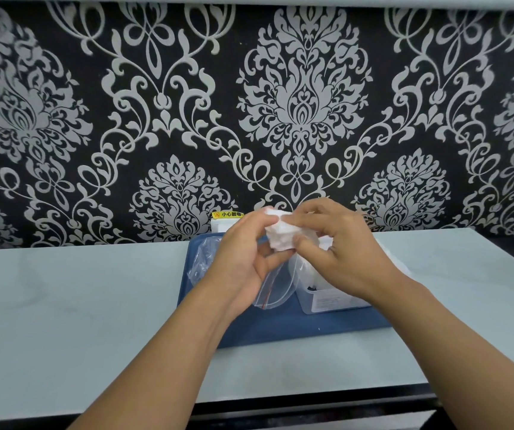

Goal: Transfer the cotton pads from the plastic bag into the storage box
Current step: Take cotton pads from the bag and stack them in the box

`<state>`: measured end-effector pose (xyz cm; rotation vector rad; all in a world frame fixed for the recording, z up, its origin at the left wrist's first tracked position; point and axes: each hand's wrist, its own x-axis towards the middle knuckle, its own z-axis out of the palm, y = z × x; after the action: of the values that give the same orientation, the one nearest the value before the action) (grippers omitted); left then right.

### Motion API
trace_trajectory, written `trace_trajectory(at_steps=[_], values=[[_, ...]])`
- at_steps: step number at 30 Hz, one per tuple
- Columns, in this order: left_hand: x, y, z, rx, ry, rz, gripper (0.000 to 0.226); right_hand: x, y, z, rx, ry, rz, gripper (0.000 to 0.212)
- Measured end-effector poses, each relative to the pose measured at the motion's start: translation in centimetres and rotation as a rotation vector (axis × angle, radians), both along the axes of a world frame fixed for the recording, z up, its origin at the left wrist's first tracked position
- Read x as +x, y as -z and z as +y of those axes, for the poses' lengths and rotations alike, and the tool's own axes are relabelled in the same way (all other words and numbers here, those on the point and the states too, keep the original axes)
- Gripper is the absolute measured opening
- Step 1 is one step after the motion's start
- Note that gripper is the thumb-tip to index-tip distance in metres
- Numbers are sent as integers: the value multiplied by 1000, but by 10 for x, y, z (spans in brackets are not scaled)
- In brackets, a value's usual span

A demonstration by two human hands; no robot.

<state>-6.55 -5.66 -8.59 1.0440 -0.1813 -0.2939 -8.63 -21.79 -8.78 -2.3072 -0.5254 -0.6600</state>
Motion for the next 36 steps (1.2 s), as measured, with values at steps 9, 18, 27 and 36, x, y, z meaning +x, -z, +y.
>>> trace_trajectory(at_steps=[9,18,27,36], values=[[-7,4,-31,265,-105,-189,53,-6,-17,6,1049,-196,812,47],[2,3,-41,445,-1,-377,71,-14,-27,-24,697,39,822,28],[1,30,-30,1257,-53,-755,92,-2,-11,-31,352,340,1034,19],[10,44,-32,1368,43,-777,76,9,-1,-14,-206,547,765,33]])
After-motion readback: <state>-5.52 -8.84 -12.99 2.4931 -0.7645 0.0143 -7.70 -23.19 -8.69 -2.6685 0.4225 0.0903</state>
